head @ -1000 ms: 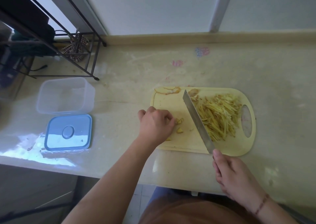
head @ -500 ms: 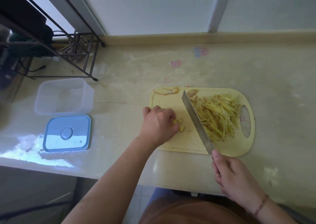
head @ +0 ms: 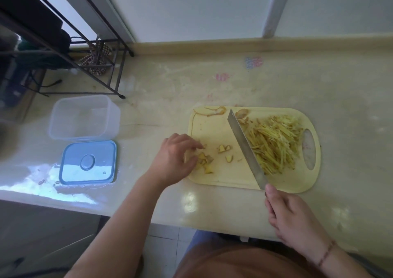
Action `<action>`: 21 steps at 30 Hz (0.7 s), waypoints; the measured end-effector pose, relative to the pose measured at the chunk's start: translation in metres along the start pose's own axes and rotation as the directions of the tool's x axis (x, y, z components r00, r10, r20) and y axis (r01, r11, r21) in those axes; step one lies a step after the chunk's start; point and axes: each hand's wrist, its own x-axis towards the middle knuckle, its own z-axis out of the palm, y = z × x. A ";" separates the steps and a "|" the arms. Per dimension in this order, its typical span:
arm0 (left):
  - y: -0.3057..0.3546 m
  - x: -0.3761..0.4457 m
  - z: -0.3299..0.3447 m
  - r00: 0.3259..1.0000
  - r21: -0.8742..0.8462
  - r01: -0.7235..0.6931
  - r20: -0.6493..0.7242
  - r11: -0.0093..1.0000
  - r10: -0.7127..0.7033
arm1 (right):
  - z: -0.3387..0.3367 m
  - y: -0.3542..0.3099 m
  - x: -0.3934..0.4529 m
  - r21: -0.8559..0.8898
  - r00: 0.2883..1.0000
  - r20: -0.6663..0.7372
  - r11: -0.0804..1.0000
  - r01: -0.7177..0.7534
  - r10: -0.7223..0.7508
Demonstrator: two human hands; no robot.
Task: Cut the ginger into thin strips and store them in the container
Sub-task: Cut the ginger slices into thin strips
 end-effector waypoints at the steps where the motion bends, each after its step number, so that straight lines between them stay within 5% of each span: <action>1: 0.000 -0.005 0.000 0.998 0.031 -0.028 0.054 0.999 0.027 | 0.001 0.000 0.001 -0.002 1.000 0.001 1.000 0.003 -0.003; 5: 0.009 -0.015 0.009 0.994 0.120 -0.060 0.098 0.991 0.048 | 0.002 -0.001 0.002 -0.014 1.000 0.004 1.000 0.007 -0.007; 12: 0.013 -0.010 0.021 0.994 0.100 0.096 -0.052 0.990 -0.091 | 0.002 -0.002 0.000 -0.020 1.000 -0.001 1.000 0.014 -0.014; 21: 0.012 -0.001 0.009 0.989 0.341 -0.124 0.118 0.932 0.089 | 0.004 -0.003 -0.003 -0.001 1.000 0.005 1.000 0.007 -0.007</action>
